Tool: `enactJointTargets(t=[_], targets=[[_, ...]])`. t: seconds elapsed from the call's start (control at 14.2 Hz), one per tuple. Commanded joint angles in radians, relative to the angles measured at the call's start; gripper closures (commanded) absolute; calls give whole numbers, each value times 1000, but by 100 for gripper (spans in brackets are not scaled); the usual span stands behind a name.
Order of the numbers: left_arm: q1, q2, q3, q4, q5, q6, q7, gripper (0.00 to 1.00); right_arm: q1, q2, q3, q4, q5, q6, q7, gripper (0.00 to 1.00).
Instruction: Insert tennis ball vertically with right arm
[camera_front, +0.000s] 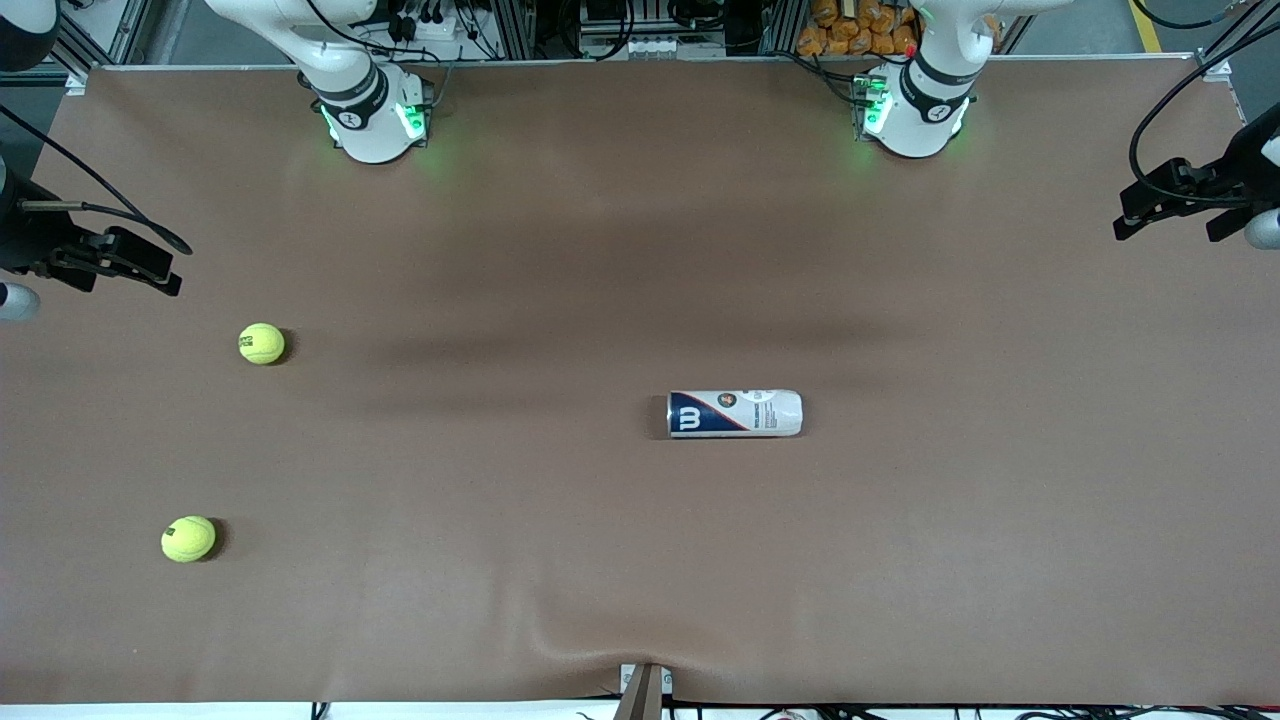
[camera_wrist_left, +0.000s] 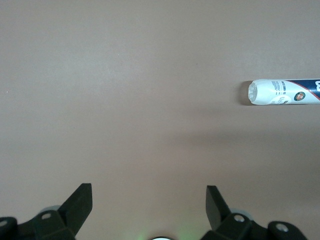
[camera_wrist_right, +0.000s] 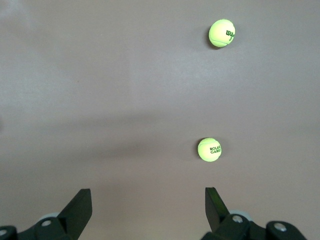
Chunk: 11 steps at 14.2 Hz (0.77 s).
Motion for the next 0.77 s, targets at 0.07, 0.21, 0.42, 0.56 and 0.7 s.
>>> enactJointTargets(t=[0.07,0.21,0.42,0.56,0.7], targets=[[6,-8,-8,8,1,-13,-6,0,0,-5,-1,11,-10,-13,-1,0],[8,-6,-8,8,1,-13,-4,0,0,-5,-1,11,-10,-13,-1,0],[9,0,-12,7,-1,-13,-1,0,-1,-5,-1,11,-10,-13,-1,0],[-1,2,-17,7,-2,-16,-1,0,-1,-5,-1,11,-10,-13,-1,0],[-17,6,-17,4,-2,-16,-1,0,-1,-5,-1,11,-10,-13,-1,0]])
